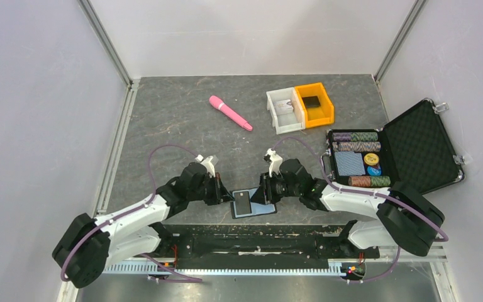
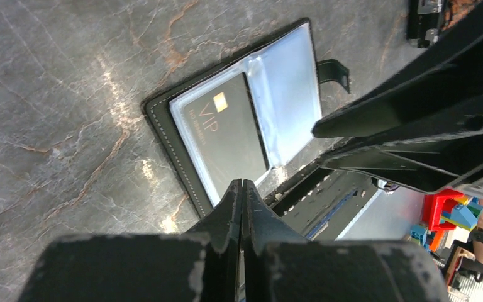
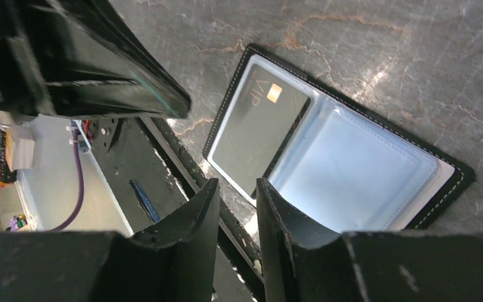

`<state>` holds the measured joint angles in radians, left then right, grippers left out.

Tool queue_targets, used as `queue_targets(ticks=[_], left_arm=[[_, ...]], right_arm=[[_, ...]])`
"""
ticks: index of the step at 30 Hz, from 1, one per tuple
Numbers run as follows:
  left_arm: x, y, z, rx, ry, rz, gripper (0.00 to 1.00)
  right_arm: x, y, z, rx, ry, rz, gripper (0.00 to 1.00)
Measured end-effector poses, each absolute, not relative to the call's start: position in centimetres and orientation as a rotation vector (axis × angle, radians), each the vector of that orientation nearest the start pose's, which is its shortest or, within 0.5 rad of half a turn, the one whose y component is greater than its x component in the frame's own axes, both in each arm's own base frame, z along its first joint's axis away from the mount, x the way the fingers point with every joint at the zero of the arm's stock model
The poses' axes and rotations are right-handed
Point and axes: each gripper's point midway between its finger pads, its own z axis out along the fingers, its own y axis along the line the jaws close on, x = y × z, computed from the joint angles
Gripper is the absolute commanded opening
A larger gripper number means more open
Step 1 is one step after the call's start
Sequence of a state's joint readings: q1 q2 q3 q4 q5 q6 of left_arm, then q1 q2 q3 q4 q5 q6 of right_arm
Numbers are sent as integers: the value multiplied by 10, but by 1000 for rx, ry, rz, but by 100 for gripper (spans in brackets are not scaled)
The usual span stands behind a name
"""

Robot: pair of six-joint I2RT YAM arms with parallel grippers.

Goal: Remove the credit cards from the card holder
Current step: Remove the credit card from the card holder.

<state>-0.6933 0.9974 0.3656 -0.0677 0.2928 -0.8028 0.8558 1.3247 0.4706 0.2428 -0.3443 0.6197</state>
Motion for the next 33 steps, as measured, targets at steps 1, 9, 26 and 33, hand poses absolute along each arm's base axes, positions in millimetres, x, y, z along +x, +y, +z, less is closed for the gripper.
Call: queue_targets(ticks=[1,9,26,33], left_arm=[[156,-234,62,28,2497,-1058,2],[153,-232,36,0,2539,-1047,2],[155,-238,18,7,2560,-1058,2],[155,-238,17,9,2554,-1062,2]], right_arm=[[157,306,66,-495,2345,1156,31],[160,312,67,-485,2324,1178,31],[155,307,37,-480,2398,1140,28],[154,306,30,-478,2418,1128,28]])
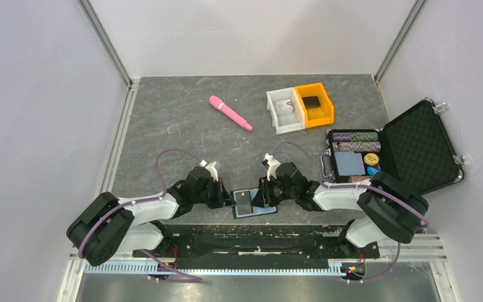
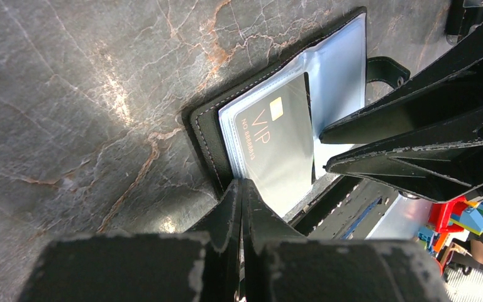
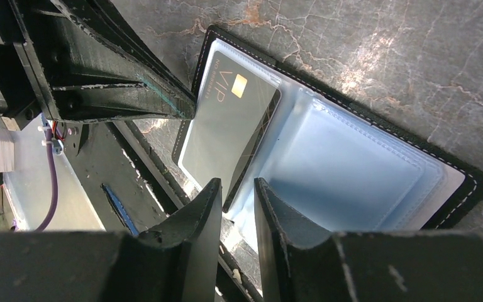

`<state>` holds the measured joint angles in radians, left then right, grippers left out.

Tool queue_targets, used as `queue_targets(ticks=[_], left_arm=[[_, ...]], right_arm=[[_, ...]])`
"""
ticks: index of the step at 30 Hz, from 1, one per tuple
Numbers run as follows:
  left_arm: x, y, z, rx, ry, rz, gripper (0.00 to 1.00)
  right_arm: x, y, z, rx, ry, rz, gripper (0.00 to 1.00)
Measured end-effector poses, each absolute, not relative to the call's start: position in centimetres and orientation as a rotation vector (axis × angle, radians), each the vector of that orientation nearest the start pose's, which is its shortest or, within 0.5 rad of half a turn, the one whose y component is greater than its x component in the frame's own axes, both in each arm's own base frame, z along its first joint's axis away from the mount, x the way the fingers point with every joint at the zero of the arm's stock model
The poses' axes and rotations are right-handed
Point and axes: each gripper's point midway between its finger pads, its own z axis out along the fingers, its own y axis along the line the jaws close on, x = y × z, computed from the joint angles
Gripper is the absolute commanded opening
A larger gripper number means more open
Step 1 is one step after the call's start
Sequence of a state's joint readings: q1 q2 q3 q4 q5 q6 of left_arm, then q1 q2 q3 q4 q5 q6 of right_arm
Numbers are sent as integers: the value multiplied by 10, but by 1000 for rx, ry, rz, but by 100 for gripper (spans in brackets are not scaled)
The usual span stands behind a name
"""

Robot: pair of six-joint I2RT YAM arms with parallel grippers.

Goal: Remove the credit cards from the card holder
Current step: Remove the credit card from the card holder.

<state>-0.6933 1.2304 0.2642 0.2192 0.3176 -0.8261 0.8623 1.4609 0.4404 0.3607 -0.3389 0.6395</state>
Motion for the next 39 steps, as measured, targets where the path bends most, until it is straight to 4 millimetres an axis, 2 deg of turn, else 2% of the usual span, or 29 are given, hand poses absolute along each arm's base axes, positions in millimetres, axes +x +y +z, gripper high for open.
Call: queue_targets(ticks=[21,39], left_arm=[[155,-238,17,13,2549,-1071,2],[154,-239,16,13,2546,-1075,2]], right_arm=[[154,310,24,-435,2408,1176,18],[147,311,25,-389,2382,1262,16]])
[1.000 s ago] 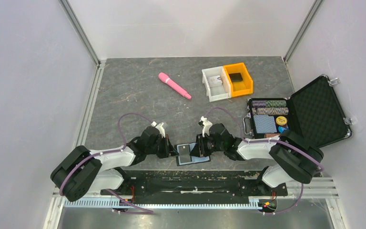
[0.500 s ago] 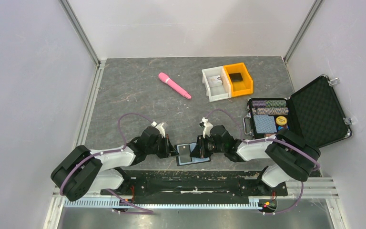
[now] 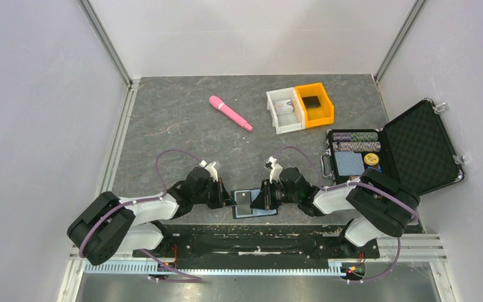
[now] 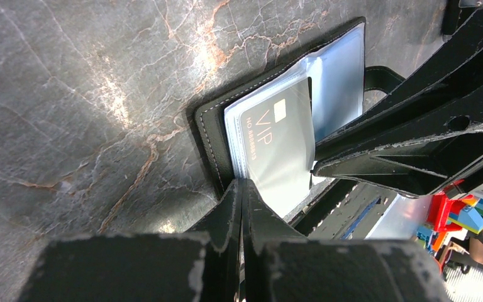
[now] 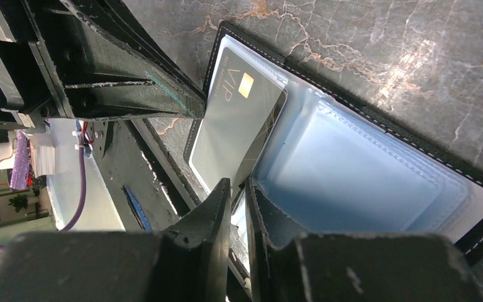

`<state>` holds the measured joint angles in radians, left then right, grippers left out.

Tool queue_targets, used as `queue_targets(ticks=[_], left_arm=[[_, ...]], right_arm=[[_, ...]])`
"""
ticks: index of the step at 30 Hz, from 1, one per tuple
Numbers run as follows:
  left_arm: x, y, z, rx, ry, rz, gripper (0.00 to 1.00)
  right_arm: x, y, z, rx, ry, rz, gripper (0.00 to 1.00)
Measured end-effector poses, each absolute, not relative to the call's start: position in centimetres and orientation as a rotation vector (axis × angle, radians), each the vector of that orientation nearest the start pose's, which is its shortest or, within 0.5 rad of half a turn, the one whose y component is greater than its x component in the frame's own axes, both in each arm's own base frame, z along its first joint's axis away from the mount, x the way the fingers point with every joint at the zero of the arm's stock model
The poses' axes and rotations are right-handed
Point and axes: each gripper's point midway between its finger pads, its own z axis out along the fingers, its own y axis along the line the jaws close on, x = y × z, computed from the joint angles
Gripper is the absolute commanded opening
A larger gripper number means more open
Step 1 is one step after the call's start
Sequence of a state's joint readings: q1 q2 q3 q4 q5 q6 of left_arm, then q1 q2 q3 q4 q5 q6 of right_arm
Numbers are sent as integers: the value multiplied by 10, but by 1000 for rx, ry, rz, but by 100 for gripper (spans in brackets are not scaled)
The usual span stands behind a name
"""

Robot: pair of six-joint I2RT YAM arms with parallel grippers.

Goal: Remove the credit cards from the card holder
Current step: Remove the credit card from the card holder.

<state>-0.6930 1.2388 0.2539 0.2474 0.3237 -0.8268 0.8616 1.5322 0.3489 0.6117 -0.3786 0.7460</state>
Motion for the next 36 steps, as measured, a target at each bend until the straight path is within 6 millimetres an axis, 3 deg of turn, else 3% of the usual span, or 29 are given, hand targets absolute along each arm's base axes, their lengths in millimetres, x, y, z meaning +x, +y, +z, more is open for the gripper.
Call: queue_targets(ticks=[16,22,36], left_arm=[[154,-239,16,0,2542,-1085,2],[154,-239,16,-1,2544,-1085,2],[154,-240,16,0,2544,-1089,2]], right_arm=[[146,311,25,-332,2390,1288,18],[146,311,25,-325,2391,1292,24],[150,307,23,-305,2396,1247,21]])
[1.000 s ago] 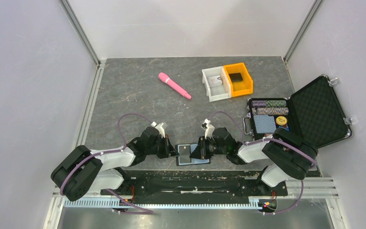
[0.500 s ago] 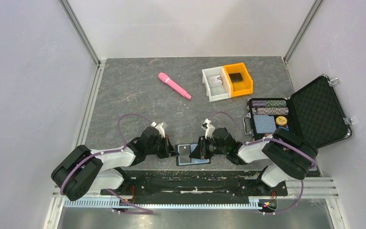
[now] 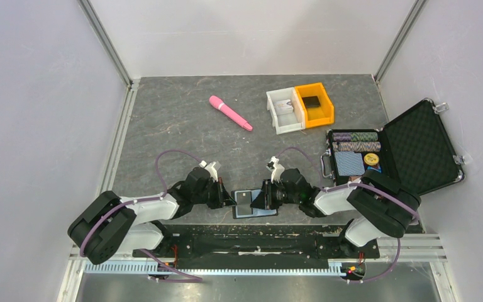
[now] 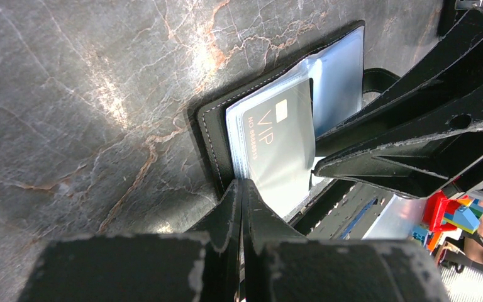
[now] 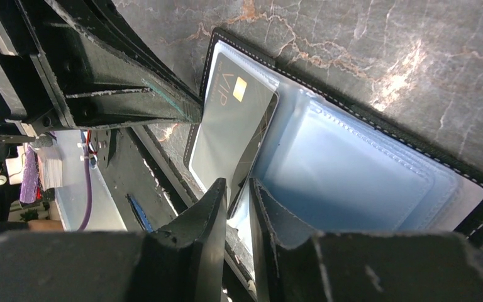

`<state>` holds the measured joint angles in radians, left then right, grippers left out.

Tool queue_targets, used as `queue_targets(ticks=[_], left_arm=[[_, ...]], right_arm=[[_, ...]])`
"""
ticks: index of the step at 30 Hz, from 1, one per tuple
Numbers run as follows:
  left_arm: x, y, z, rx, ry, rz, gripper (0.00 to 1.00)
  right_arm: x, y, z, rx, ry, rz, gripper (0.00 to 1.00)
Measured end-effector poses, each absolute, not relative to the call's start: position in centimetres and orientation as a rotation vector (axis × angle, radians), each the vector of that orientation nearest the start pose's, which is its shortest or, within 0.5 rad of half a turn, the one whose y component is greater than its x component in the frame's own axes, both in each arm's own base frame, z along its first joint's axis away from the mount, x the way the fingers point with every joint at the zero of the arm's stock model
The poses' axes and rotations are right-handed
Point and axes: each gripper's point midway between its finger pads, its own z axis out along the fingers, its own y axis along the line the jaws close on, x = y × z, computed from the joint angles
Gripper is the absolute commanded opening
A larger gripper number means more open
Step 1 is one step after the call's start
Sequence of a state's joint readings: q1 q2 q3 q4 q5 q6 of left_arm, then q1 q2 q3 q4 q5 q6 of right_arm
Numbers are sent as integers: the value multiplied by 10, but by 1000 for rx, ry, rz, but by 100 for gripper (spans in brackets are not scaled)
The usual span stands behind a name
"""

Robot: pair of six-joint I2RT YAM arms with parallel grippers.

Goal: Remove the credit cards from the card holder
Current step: Remove the credit card from the card holder.

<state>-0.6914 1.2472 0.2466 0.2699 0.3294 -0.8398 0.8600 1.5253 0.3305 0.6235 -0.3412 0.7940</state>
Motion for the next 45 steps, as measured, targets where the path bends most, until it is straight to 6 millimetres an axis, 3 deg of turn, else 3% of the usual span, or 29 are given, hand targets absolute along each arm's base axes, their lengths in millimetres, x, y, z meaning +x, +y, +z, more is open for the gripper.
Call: queue_targets(ticks=[3,8,21,28,45], left_arm=[[154,-240,16,1,2543,-1091,2],[154,-240,16,1,2544,-1091,2],[154,-241,15,3,2545,-1099,2],[154,-241,15,4,2546,-1099,2],[154,-241,15,4,2548,-1101,2]], right_arm=[[151,310,24,-300,2386,1265,17],[150,308,24,-281,2376,1281,0],[155,292,28,-228,2336,1316,0],[152,295,33,-247,2325,1355,17],[149,300,27,-209,2347,1416,18]])
